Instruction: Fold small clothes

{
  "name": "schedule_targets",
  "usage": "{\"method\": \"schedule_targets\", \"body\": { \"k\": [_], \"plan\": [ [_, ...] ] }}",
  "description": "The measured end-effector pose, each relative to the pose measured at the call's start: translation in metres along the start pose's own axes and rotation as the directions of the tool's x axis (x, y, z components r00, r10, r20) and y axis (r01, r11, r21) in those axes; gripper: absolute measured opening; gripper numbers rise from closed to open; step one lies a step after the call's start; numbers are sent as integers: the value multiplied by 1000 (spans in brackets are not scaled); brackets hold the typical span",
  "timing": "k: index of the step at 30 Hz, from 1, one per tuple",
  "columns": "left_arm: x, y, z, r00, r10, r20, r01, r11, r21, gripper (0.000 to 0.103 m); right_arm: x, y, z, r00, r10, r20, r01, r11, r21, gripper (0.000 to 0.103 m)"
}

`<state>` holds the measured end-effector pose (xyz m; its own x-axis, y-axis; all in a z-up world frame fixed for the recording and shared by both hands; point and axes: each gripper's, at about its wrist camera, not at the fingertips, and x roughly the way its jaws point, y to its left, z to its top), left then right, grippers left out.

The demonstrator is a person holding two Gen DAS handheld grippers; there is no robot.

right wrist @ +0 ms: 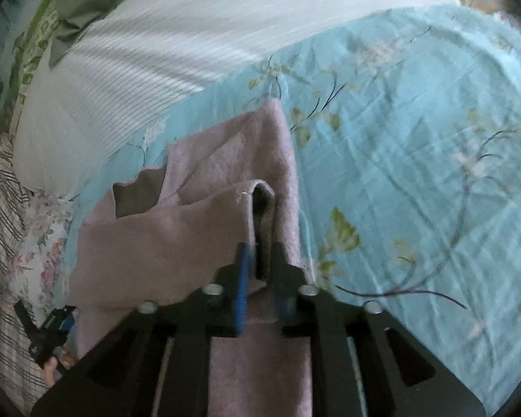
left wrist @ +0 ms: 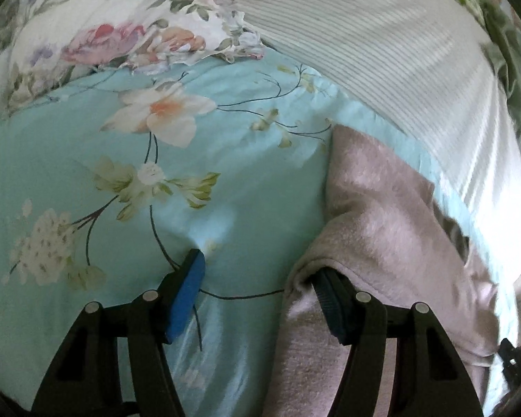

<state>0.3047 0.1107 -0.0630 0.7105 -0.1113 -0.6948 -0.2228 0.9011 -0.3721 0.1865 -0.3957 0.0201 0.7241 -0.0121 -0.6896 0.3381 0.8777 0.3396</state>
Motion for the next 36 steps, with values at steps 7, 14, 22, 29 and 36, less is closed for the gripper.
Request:
{"method": "schedule_targets", "body": {
  "k": [7, 14, 22, 29, 36],
  "plan": [
    [-36, -15, -4, 998, -68, -18, 69, 997, 28, 63, -9, 24, 0, 996, 92, 2, -91, 994, -67, 49],
    [-25, -69, 2, 991, -118, -57, 126, 979, 163, 66, 21, 56, 7, 980, 180, -88, -189, 976, -109, 49],
    [10, -69, -11, 983, -76, -167, 118, 959, 258, 60, 38, 8, 1, 991, 66, -119, -69, 997, -19, 43],
    [-61, -41, -30, 989, -92, -119, 123, 953, 278, 70, -30, -8, -25, 985, 138, -102, -141, 990, -20, 52],
    [-114, 10, -87, 966, -131, -223, 193, 940, 281, 72, -91, -50, -83, 974, 151, -166, -153, 988, 1, 54]
  ]
}}
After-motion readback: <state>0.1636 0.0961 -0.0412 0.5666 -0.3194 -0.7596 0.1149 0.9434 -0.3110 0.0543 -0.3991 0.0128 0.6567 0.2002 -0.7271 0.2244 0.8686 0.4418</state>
